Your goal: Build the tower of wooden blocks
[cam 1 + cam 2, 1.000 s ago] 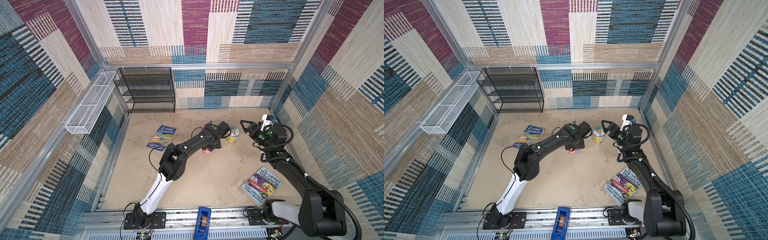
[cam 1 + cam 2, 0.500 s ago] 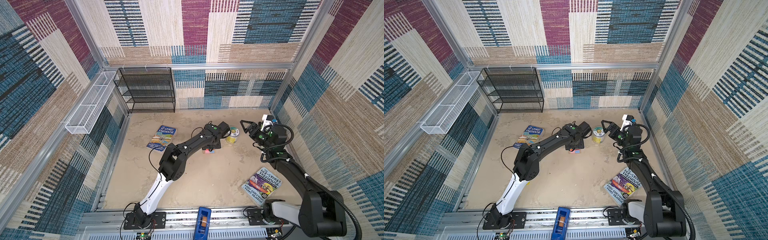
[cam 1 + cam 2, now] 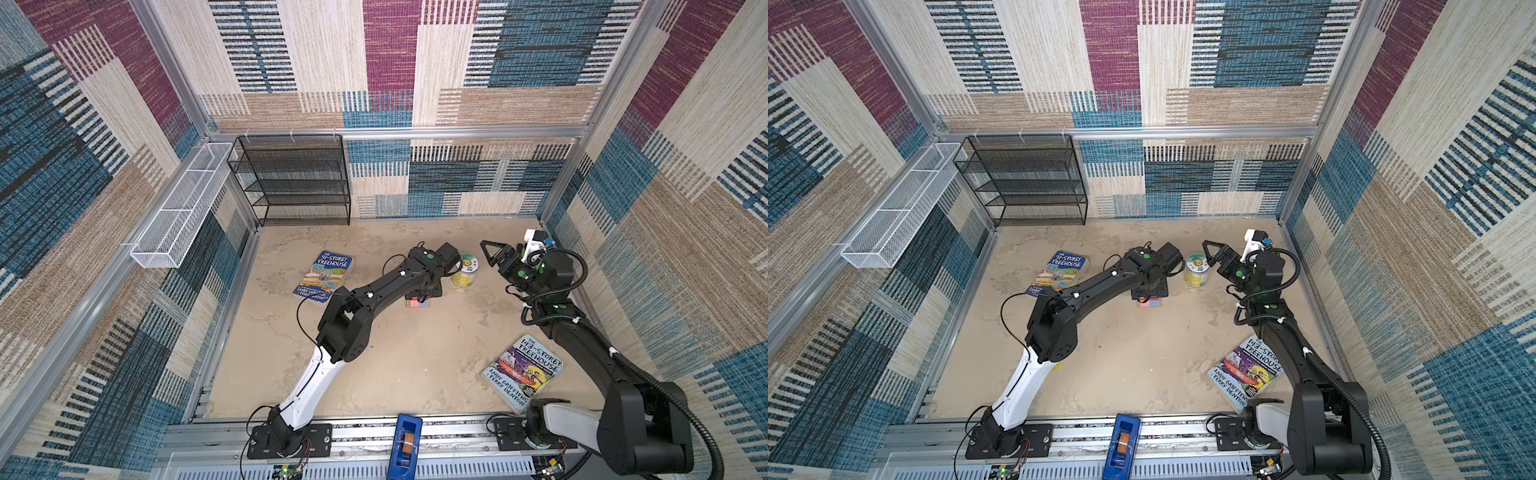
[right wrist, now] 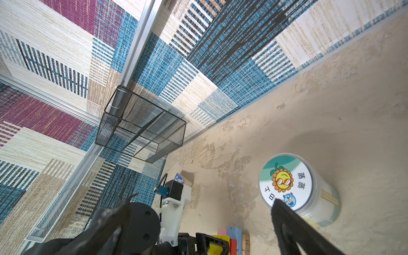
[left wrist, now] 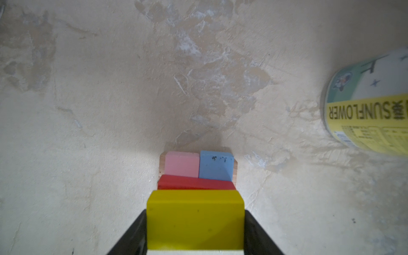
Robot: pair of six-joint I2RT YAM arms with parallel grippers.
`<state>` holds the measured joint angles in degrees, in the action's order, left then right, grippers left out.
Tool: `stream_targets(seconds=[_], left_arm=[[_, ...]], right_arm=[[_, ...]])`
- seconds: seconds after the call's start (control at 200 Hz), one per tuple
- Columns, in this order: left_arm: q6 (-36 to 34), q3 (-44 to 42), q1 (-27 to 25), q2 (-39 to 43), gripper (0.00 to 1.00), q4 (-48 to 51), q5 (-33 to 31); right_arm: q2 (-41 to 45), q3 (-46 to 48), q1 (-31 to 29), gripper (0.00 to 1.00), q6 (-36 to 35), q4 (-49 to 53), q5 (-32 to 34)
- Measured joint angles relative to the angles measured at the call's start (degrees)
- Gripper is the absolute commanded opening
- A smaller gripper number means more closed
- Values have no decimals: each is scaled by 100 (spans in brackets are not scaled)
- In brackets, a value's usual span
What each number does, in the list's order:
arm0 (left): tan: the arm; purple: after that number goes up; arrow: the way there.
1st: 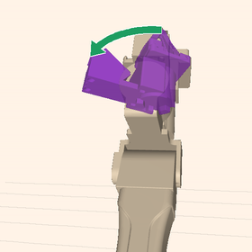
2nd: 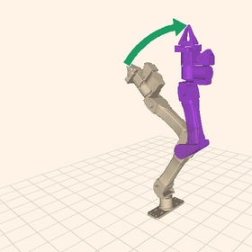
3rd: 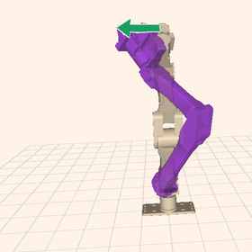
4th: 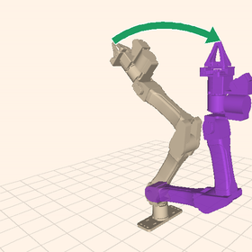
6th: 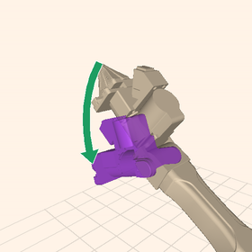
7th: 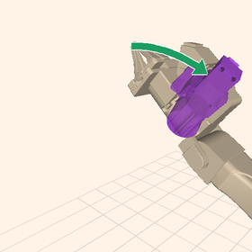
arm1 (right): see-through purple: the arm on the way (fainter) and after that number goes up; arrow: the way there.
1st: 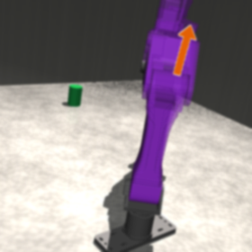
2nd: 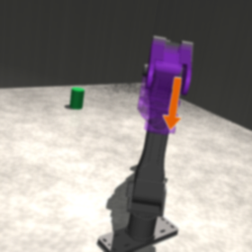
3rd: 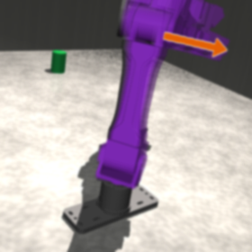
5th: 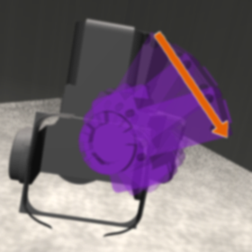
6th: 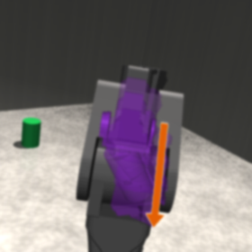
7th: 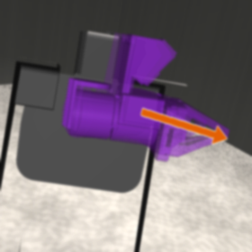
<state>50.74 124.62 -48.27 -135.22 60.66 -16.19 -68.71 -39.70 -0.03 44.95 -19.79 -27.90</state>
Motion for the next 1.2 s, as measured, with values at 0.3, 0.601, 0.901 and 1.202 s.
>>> stream_targets(seconds=[0.3,0.601,0.901,1.202], left_arm=[[-17,22,-11,-15,65,-2,0],[-48,20,-11,-15,65,0,-17],[-144,22,-11,-17,65,0,-35],[-162,24,-13,-24,67,0,-35]], right_arm=[[0,0,0,100,0,0,0],[0,0,0,100,0,0,0],[0,0,0,100,2,0,0],[0,0,0,100,20,-2,0]])
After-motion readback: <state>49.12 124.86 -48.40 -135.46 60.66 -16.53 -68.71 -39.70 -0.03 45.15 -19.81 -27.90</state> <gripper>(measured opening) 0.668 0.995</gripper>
